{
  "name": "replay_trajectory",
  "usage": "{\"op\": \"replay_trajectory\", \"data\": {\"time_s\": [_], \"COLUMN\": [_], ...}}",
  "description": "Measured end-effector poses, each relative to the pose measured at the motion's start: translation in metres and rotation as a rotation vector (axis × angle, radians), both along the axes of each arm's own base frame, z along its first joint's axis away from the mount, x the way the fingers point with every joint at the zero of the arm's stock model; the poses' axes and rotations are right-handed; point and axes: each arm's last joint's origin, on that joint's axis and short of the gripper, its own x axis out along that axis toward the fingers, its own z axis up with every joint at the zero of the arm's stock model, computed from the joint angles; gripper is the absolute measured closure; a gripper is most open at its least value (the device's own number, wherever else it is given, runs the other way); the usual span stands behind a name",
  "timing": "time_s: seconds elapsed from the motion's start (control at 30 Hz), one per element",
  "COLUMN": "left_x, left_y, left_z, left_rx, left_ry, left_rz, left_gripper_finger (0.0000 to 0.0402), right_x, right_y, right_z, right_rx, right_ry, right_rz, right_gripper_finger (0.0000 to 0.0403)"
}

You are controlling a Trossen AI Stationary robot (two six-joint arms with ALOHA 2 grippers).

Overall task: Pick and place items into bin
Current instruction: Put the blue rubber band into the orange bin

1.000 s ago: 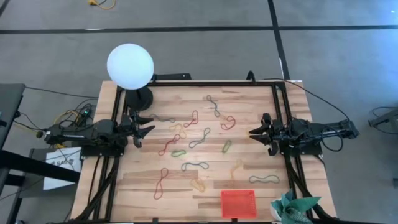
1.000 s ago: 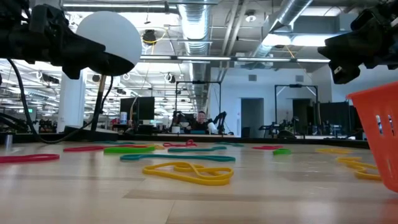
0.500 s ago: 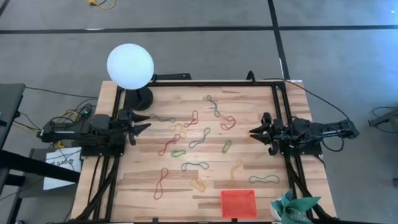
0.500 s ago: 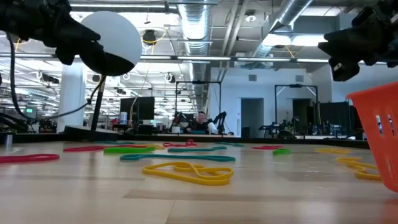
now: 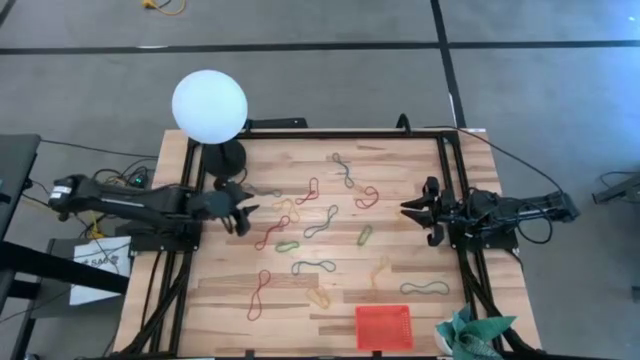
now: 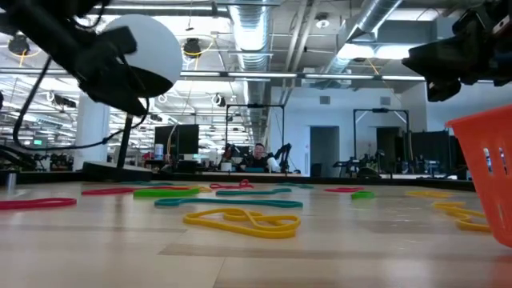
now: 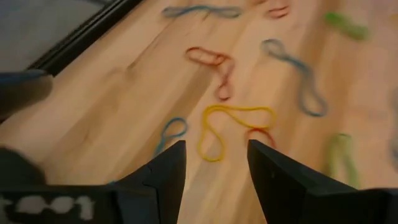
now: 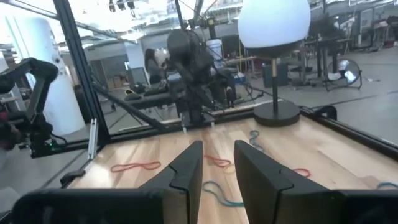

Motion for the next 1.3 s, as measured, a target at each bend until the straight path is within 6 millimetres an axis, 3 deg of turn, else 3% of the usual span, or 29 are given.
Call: {"op": "replay_trajectory", "data": {"time_s": [0.17, 0.4, 0.77, 1.03, 1.17, 1.3], "left_x": [0.030, 0.065, 0.072, 0.076, 0.076, 0.078], "left_y": [0.001, 0.020, 0.050, 0.054, 0.053, 0.053], "left_z": [-0.021, -0.045, -0.098, -0.106, -0.106, -0.105], "left_rx": [0.015, -0.056, -0.093, -0.093, -0.099, -0.107], "left_ry": [0.036, -0.072, 0.071, 0.058, 0.069, 0.075], "left_rz": [0.059, 0.183, 0.413, 0.424, 0.387, 0.321], "left_gripper_finger": [0.0239, 0.0239, 0.0239, 0.0243, 0.0285, 0.0370], "right_x": [0.005, 0.008, 0.010, 0.010, 0.010, 0.010], "right_y": [0.001, 0.001, 0.001, 0.001, 0.001, 0.001], "right_z": [-0.002, -0.004, -0.007, -0.007, -0.007, -0.007], "right_rx": [-0.003, -0.007, -0.003, -0.003, -0.003, -0.003], "right_ry": [0.029, 0.061, 0.089, 0.088, 0.089, 0.089], "right_rz": [-0.005, -0.007, -0.006, -0.006, -0.006, -0.006], "right_gripper_finger": [0.0316, 0.0316, 0.0316, 0.0316, 0.0316, 0.0316]}}
